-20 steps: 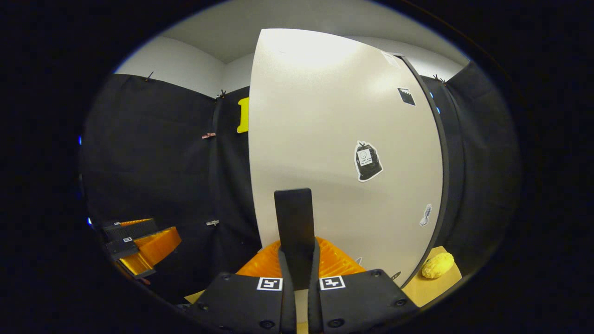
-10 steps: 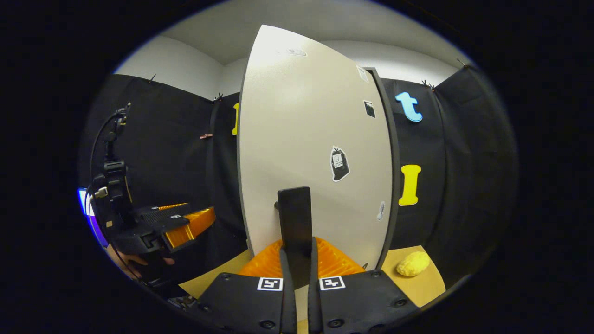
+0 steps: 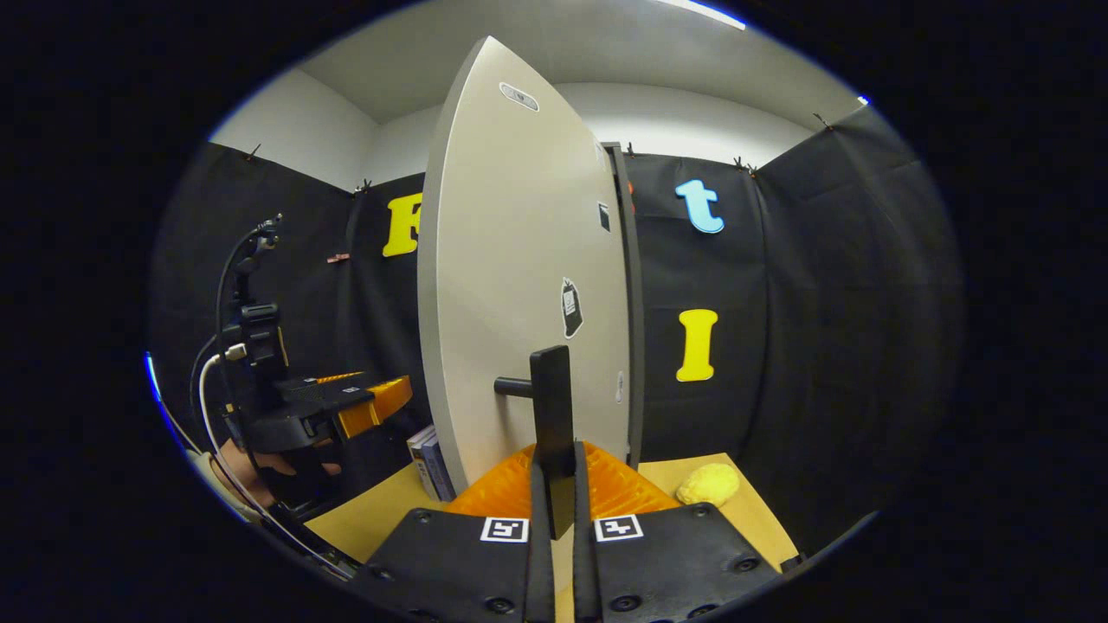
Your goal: Open the cabinet door with the right hand, grasp the bottle in the cabinet with the left hand and place it on the coaster, then close the cabinet door with the right hand.
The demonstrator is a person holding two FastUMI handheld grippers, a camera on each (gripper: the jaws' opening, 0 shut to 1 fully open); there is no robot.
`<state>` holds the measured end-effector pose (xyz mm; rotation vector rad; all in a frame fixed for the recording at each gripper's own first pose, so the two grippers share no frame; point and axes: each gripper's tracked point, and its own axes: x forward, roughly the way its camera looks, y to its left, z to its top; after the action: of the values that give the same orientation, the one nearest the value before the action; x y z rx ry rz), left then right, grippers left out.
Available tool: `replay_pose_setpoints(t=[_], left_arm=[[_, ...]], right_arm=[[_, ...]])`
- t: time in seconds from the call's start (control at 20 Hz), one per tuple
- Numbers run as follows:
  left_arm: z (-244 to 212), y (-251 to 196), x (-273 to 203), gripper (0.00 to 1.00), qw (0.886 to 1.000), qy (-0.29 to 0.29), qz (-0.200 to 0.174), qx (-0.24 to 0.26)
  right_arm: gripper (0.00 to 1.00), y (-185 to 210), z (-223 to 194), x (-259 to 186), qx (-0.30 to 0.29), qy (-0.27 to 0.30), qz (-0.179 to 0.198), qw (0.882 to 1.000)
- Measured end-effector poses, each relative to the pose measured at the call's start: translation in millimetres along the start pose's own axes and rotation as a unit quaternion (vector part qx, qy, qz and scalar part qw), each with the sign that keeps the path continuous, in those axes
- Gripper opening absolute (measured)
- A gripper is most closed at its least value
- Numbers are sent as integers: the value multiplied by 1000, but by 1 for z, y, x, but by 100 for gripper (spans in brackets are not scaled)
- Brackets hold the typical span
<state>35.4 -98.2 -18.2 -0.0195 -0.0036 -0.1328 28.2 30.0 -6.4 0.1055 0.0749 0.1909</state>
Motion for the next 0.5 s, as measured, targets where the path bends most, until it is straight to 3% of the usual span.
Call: replay_pose_setpoints(t=[0.3,0.5], left_arm=[[-8,-32,24,95,1000,4,-24,-5],[-9,-44,42,95,1000,2,-29,-11]], right_arm=[[11,-37,2,0,3,4,-60,998],[7,-49,2,-6,15,4,-80,997]])
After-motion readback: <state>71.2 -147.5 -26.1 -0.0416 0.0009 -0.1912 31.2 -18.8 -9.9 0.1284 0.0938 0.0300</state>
